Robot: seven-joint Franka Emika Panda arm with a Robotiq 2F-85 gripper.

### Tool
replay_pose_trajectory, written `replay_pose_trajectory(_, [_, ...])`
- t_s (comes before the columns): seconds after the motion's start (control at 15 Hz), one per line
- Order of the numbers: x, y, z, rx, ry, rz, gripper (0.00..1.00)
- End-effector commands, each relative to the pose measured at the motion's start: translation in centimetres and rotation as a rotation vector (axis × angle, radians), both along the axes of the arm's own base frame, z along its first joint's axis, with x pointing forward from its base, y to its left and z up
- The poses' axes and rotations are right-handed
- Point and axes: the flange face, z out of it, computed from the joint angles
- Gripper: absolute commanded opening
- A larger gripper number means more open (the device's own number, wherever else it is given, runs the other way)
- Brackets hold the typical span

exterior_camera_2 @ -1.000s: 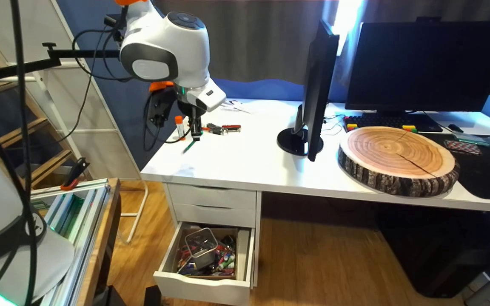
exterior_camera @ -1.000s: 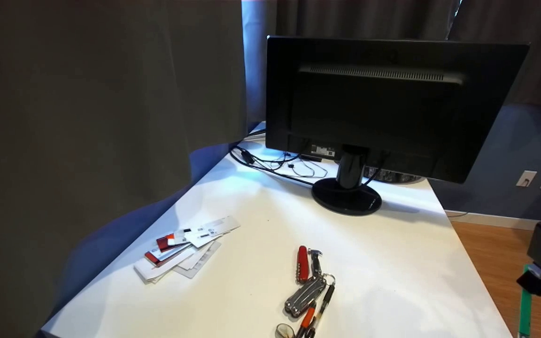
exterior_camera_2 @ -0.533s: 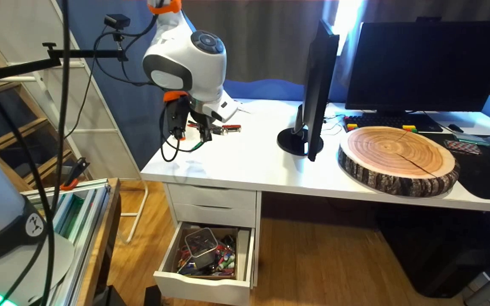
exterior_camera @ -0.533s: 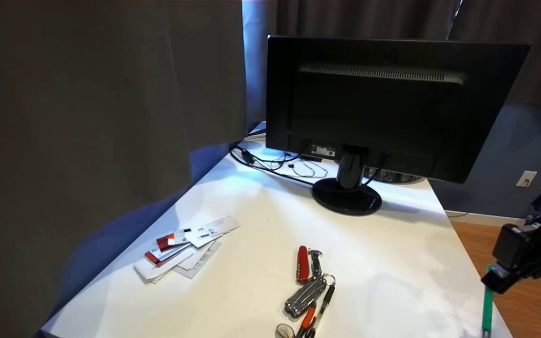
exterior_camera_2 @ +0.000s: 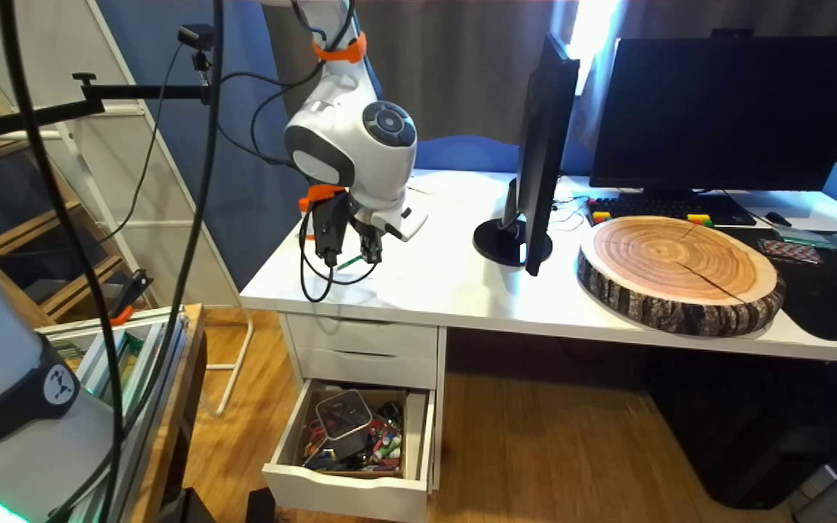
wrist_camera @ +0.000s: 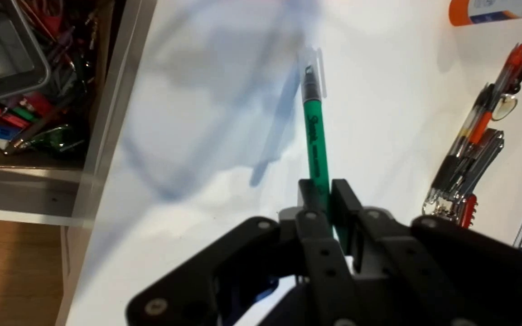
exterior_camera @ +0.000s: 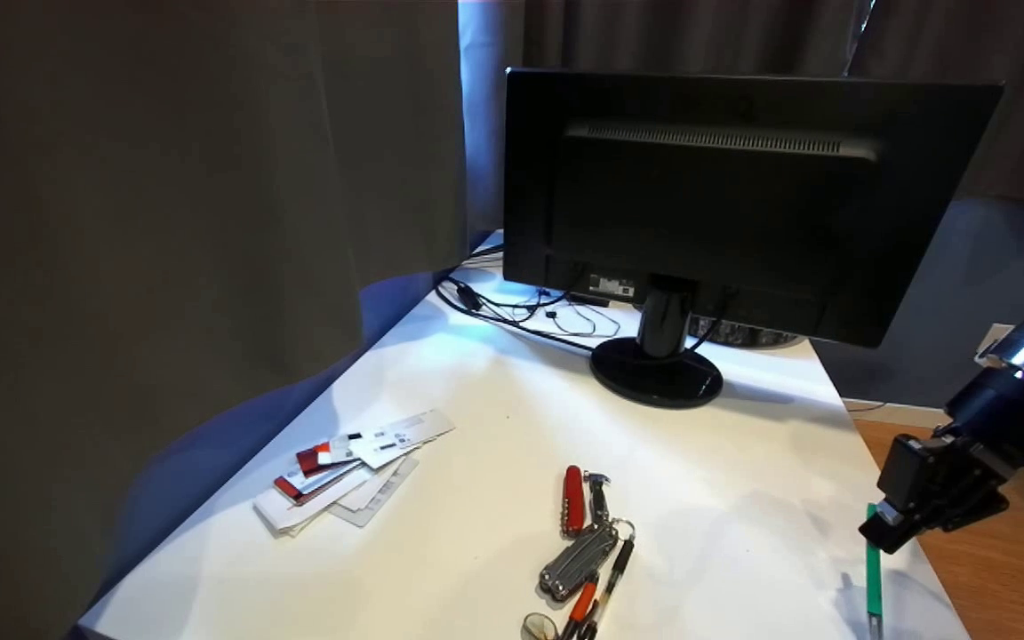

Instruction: Transfer a sharpie from the open drawer to the desk surface

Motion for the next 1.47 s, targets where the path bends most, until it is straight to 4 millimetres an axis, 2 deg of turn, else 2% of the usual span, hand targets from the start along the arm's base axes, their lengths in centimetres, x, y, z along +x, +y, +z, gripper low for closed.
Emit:
replay_pose_trajectory(0.0, [0.9, 0.3, -0.8, 0.016, -0.025, -0.021, 0.44])
replay_pose_trajectory(0.27, [0.4, 0.3, 0.6, -0.012, -0.067, -0.031, 0.70])
replay_pose_trajectory(0.53, [-1.2, 0.0, 2.6, -0.058, -0.106, -0.067, 0.98])
replay_pose_trajectory(0.8, [-3.0, -0.8, 5.4, -0.108, -0.175, -0.097, 1.00])
replay_pose_trajectory(1.07, [-5.3, -0.7, 8.8, -0.088, -0.201, -0.121, 1.00])
replay_pose_trajectory(1.4, [-8.5, -1.5, 10.7, -0.123, -0.225, -0.140, 1.00])
